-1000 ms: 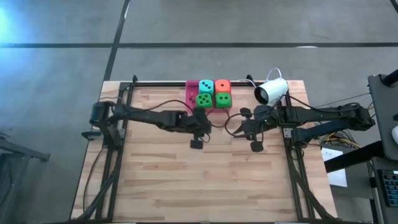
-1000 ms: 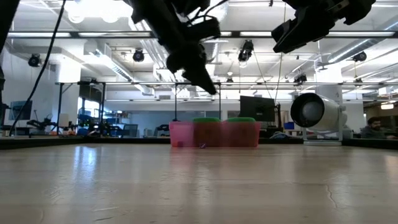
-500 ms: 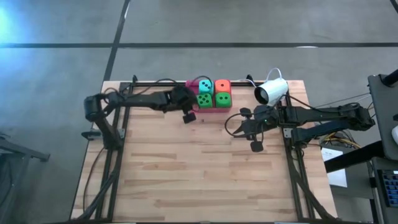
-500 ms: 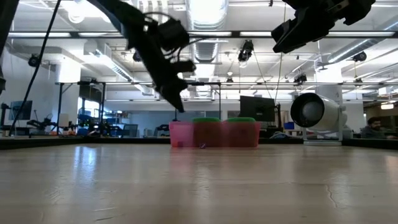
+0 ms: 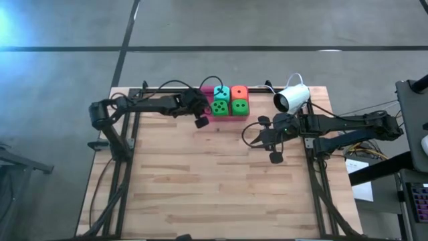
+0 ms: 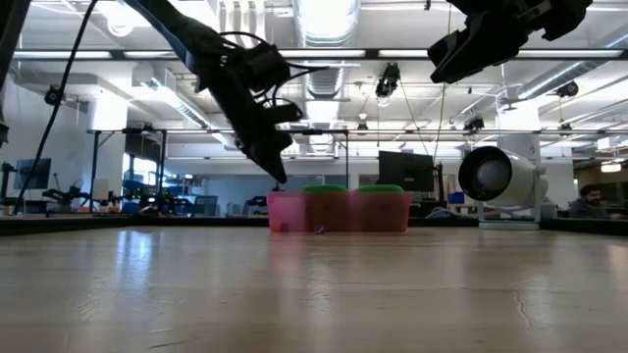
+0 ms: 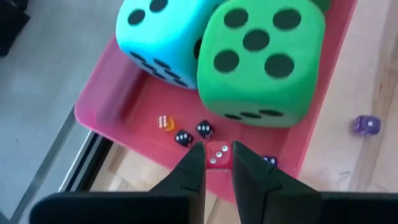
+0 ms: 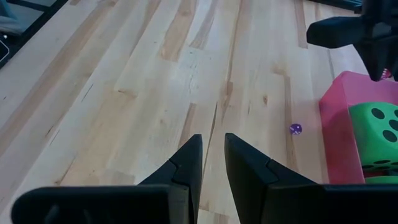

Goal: Pick & Place Dice
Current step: Put the small red dice into the the pink bin

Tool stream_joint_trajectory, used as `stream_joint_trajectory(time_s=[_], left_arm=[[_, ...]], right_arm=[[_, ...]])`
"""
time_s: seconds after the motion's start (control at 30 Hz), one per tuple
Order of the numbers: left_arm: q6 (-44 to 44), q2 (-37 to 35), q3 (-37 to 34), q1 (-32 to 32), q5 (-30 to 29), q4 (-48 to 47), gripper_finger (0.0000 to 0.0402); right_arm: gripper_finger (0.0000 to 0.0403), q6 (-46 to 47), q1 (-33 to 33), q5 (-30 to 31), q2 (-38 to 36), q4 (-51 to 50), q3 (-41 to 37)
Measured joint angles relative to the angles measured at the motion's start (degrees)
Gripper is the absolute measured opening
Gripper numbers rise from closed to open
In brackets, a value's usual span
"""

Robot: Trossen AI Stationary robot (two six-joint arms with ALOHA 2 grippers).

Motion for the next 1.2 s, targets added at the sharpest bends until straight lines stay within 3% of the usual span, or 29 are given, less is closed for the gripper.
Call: stream_joint_trajectory(time_s=[0.27, 0.8, 1.2], left_arm=[[-0.14, 0.0, 0.0, -0.09, 0.39, 1.89, 0.0066], [-1.92, 0.04, -0.35, -0.08, 0.4, 1.67, 0.0197], [-4.35, 0.04, -0.35, 0.39, 0.37, 1.06, 0.0242]], right_arm=[[0.0063, -0.01, 0.01, 0.0, 0.0, -0.02, -0.02], [0.0063, -0.01, 0.0, 0.0, 0.0, -0.03, -0.02], [0.0063, -0.15, 0.0, -0.02, 0.0, -0.04, -0.02]])
